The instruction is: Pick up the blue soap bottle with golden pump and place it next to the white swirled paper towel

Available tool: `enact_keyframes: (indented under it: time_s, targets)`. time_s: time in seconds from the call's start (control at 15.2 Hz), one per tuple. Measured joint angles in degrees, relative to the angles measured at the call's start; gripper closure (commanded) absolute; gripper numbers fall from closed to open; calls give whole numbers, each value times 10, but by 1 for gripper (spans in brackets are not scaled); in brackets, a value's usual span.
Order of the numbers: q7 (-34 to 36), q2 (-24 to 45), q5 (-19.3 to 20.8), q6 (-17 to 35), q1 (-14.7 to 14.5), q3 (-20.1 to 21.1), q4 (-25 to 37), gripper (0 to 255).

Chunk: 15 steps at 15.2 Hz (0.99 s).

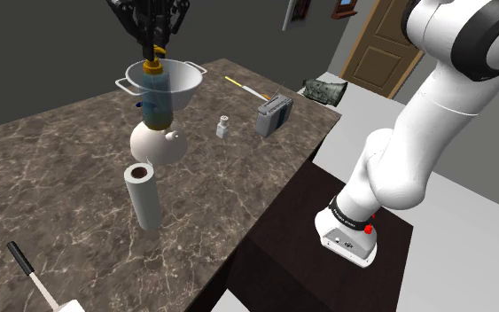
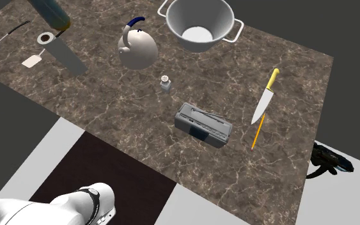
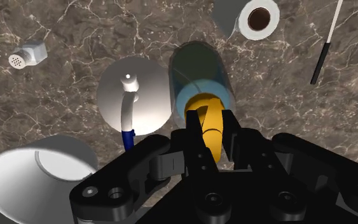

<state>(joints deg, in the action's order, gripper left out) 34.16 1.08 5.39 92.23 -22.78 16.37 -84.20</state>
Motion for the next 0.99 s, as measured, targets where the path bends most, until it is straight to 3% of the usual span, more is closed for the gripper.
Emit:
enact_keyframes:
  time_s: [0.99]
  targets:
    - [7, -26, -6, 121, 2, -2, -146, 255]
